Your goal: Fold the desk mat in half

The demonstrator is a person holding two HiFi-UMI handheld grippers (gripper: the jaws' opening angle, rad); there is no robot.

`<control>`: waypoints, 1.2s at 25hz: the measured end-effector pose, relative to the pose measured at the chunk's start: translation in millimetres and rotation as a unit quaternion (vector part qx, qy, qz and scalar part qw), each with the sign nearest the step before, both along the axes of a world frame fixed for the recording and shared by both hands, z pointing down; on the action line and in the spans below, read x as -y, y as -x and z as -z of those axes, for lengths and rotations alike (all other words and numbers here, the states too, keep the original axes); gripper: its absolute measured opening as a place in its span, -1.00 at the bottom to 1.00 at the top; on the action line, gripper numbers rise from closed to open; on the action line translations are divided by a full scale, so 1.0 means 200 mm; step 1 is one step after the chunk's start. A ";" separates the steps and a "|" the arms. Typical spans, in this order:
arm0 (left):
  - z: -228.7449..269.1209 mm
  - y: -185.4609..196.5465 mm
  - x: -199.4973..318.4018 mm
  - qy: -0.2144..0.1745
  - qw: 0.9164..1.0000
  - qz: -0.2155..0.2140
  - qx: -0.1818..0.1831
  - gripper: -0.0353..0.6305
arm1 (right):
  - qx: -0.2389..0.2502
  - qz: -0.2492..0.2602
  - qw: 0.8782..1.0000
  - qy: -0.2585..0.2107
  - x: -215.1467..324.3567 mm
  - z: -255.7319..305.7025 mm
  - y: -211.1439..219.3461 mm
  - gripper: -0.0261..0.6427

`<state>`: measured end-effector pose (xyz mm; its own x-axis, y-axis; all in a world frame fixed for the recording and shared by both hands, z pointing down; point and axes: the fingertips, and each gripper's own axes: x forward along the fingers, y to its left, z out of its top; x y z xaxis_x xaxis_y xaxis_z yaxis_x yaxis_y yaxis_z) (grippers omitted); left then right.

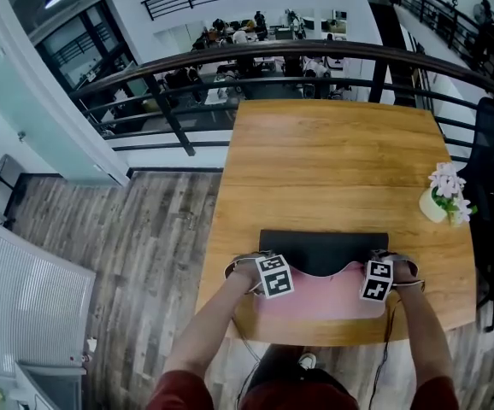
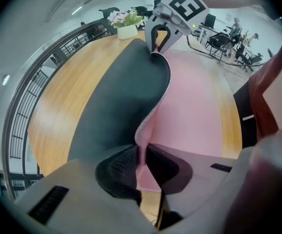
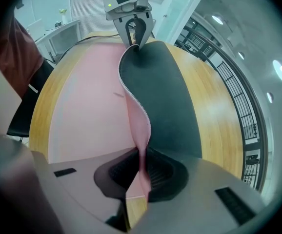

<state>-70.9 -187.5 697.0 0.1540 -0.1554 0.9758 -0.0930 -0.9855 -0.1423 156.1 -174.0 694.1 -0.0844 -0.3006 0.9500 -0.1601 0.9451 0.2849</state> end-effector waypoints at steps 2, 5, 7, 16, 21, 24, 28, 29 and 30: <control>0.00 0.01 -0.05 -0.003 1.000 -0.002 0.002 -0.69 | 0.003 0.000 1.000 -0.001 -0.05 0.00 0.01 -0.79; 0.00 0.01 -0.11 -0.007 1.000 -0.003 0.006 -0.70 | 0.003 0.002 1.000 -0.004 -0.12 0.00 0.01 -0.79; 0.00 0.01 -0.16 -0.007 1.000 -0.006 0.010 -0.69 | 0.006 0.002 1.000 -0.006 -0.17 0.00 0.01 -0.79; -0.01 0.05 -0.40 -0.012 0.999 -0.022 0.021 -0.69 | 0.000 0.020 1.000 -0.003 -0.40 -0.01 0.03 -0.78; -0.02 0.06 -0.49 -0.017 0.999 -0.032 0.028 -0.69 | 0.011 0.016 1.000 -0.011 -0.52 -0.01 0.05 -0.78; -0.03 0.07 -0.54 -0.024 0.999 -0.031 0.028 -0.69 | 0.017 0.010 1.000 -0.018 -0.57 -0.02 0.06 -0.77; -0.03 0.08 -0.55 -0.044 0.998 -0.028 0.031 -0.67 | 0.015 0.006 0.999 -0.037 -0.59 -0.02 0.06 -0.74; -0.03 0.08 -0.55 -0.050 0.998 -0.028 0.032 -0.66 | 0.014 0.006 0.999 -0.045 -0.59 -0.02 0.06 -0.73; -0.03 0.08 -0.55 -0.056 0.997 -0.029 0.033 -0.65 | 0.015 0.006 0.998 -0.054 -0.59 -0.02 0.06 -0.72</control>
